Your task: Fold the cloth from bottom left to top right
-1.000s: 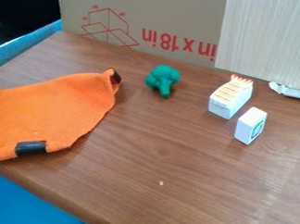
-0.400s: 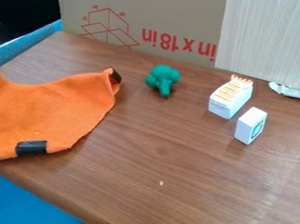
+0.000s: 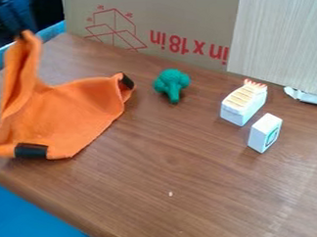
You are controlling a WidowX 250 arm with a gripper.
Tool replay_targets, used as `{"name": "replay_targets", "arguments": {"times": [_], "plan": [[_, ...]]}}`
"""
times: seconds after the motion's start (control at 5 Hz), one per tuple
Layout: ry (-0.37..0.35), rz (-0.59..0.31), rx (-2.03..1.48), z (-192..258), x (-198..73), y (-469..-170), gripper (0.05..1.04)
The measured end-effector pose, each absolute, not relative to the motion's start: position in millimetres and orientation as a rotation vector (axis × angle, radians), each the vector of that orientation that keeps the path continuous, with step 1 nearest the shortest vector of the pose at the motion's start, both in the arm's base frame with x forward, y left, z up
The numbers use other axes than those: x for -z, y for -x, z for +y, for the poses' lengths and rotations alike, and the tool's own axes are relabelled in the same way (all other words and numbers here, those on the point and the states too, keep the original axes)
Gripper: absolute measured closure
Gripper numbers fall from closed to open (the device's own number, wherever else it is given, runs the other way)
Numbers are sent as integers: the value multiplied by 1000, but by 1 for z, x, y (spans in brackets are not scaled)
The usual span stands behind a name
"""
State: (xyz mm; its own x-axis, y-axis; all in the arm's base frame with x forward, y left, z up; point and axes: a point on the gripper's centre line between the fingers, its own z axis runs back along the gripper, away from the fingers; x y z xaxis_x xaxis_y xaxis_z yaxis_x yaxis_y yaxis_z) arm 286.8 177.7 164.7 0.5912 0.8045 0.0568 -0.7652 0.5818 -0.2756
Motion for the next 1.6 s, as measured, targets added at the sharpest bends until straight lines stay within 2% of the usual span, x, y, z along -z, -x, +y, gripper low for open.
{"name": "replay_targets", "arguments": {"times": [0.2, 0.4, 0.6, 0.8, 1.0, 1.2, 1.4, 1.6], "plan": [[188, -242, -822, 152, -163, -314, 1012], [156, -261, -750, 137, -159, -329, 1012], [119, -246, -661, 138, -145, -356, 1012], [104, -228, -595, 129, -128, -371, 985], [105, -212, -530, 114, -118, -383, 820], [105, -215, -496, 103, -111, -385, 543], [156, -190, -449, 90, -100, -380, 246], [246, -174, -335, 81, -107, -378, 80]]}}
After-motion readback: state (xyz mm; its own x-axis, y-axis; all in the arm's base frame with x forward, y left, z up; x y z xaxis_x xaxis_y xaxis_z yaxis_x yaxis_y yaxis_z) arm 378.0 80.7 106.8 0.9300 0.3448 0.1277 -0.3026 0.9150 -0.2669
